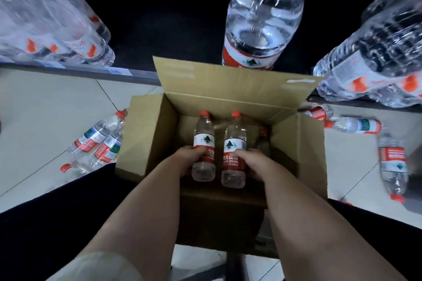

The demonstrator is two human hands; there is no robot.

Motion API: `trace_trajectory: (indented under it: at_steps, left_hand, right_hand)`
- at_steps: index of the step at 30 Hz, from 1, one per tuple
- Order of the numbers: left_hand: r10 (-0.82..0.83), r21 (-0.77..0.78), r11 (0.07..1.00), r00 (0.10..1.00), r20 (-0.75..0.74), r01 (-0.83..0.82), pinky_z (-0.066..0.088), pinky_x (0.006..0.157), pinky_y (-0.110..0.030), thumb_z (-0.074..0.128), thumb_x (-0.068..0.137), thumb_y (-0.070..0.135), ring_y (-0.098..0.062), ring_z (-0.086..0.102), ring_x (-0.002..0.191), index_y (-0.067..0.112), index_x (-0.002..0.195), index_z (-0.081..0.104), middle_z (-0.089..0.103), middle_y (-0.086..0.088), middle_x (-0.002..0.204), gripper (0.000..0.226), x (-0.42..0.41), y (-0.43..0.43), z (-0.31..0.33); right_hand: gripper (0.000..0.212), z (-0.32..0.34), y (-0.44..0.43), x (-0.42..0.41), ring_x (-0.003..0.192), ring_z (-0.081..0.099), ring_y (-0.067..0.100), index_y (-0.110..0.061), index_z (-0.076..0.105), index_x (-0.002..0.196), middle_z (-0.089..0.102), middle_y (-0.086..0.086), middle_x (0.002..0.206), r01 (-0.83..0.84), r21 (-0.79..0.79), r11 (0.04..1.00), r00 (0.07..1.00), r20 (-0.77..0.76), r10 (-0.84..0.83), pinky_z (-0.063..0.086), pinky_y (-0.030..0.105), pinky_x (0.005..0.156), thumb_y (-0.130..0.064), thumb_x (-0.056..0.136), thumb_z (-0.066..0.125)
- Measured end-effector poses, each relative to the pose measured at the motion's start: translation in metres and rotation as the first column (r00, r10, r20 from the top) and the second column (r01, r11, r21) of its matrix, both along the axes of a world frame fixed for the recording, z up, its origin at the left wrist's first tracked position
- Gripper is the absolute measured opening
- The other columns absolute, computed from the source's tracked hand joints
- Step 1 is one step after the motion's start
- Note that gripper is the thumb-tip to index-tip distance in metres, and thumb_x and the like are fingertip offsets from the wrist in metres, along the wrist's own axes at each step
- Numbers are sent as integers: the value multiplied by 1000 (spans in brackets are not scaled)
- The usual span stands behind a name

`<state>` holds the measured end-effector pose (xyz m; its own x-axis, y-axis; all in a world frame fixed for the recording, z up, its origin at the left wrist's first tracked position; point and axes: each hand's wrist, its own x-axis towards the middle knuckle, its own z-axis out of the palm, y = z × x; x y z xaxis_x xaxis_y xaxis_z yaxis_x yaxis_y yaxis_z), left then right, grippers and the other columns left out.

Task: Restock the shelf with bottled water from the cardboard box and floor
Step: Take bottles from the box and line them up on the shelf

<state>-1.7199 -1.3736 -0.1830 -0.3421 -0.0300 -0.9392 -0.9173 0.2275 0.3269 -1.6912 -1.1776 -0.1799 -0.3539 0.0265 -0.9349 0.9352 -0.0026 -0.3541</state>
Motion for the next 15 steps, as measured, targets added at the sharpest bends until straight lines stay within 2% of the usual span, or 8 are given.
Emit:
trace_trajectory:
  at_steps: [2,4,5,7,10,12,15]
  left_hand:
    - [-28,45,999,999,-45,30,60,69,-42,71,81,28,-30,72,79,5,112,62,72,-16,98,39,5,3,36]
    - [-40,98,994,994,-97,50,57,56,-33,72,80,23,-26,72,69,7,103,67,75,-13,86,29,12,4,69]
    - [-36,125,991,991,-128,52,56,55,-31,72,79,20,-25,72,67,7,100,68,75,-12,84,25,16,4,85]
    - [-30,170,983,977,-211,67,57,61,-34,73,78,18,-26,73,72,3,107,66,75,-15,90,33,21,3,113]
    - [-13,212,973,945,-327,87,60,74,-44,81,73,23,-30,74,84,8,123,55,73,-16,102,58,23,3,155]
    - [-13,202,974,916,-400,102,60,73,-42,81,74,26,-27,74,83,13,122,53,73,-13,103,58,23,5,186]
    - [-32,186,972,870,-492,141,60,74,-40,80,74,23,-24,74,78,11,118,58,75,-9,91,51,19,15,230]
  right_hand:
    - [60,27,3,1,90,71,31,-10,59,119,72,15,103,34,-44,998,999,-39,-36,57,46,84,-23,65,80]
    - [56,59,7,4,88,71,32,-9,61,115,72,18,101,43,-69,997,995,-91,-49,57,48,84,-21,63,80]
    - [58,75,8,7,89,71,33,-9,61,115,72,19,102,49,-67,997,991,-122,-57,56,50,84,-20,62,81]
    - [57,110,10,11,90,72,35,-8,59,118,72,20,103,48,-53,997,980,-189,-57,57,51,83,-18,66,81]
    - [46,157,15,16,88,73,32,-7,59,118,73,18,102,58,-48,997,951,-301,-70,58,42,73,-15,76,76]
    - [38,189,15,18,87,72,29,-7,59,115,73,16,101,61,-57,997,924,-374,-77,58,40,73,-13,80,73]
    - [24,233,16,18,82,68,22,-9,59,110,71,11,94,58,-67,996,878,-472,-83,56,37,71,-10,87,65]
